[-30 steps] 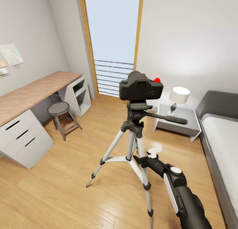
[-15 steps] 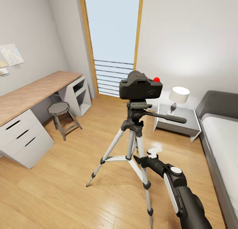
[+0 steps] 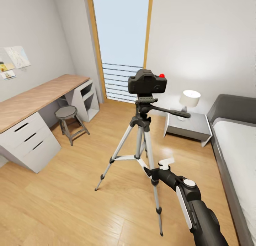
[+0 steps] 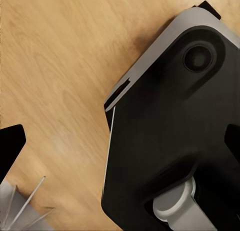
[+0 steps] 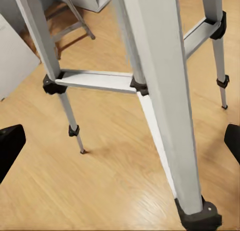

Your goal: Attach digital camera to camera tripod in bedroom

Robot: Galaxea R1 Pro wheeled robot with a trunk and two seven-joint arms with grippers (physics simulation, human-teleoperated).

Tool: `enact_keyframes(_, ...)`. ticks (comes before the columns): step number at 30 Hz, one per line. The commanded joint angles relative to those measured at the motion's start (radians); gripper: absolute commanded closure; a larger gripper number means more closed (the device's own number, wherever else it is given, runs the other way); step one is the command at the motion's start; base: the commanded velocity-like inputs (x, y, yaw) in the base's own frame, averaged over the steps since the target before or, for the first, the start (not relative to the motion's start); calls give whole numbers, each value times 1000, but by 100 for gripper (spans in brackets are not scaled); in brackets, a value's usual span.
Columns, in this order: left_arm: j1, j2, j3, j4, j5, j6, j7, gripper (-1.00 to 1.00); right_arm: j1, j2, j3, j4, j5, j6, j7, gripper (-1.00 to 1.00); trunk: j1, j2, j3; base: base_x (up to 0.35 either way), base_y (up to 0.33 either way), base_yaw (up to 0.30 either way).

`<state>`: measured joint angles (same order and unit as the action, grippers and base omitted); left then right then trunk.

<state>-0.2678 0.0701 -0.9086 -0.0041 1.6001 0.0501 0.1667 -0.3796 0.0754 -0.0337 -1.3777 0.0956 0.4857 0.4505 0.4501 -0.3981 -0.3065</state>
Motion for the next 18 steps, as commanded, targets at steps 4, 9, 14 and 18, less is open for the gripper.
enact_keyframes(4,-1,-1,-9,0,6,4,4,-100,-1,1,-3,-1,10,4,10,-100,0,-2,-2,-260,0,0)
enact_keyframes(9,-1,-1,-9,0,6,4,4,-100,-1,1,-3,-1,10,4,10,-100,0,-2,-2,-105,0,0)
enact_keyframes(14,-1,-2,-9,0,5,5,4,-100,-1,1,-3,-1,10,4,10,-100,0,-2,-2,-34,0,0)
enact_keyframes(18,-1,-2,-9,0,5,5,4,-100,-1,1,-3,-1,10,4,10,-100,0,-2,-2,-10,0,0)
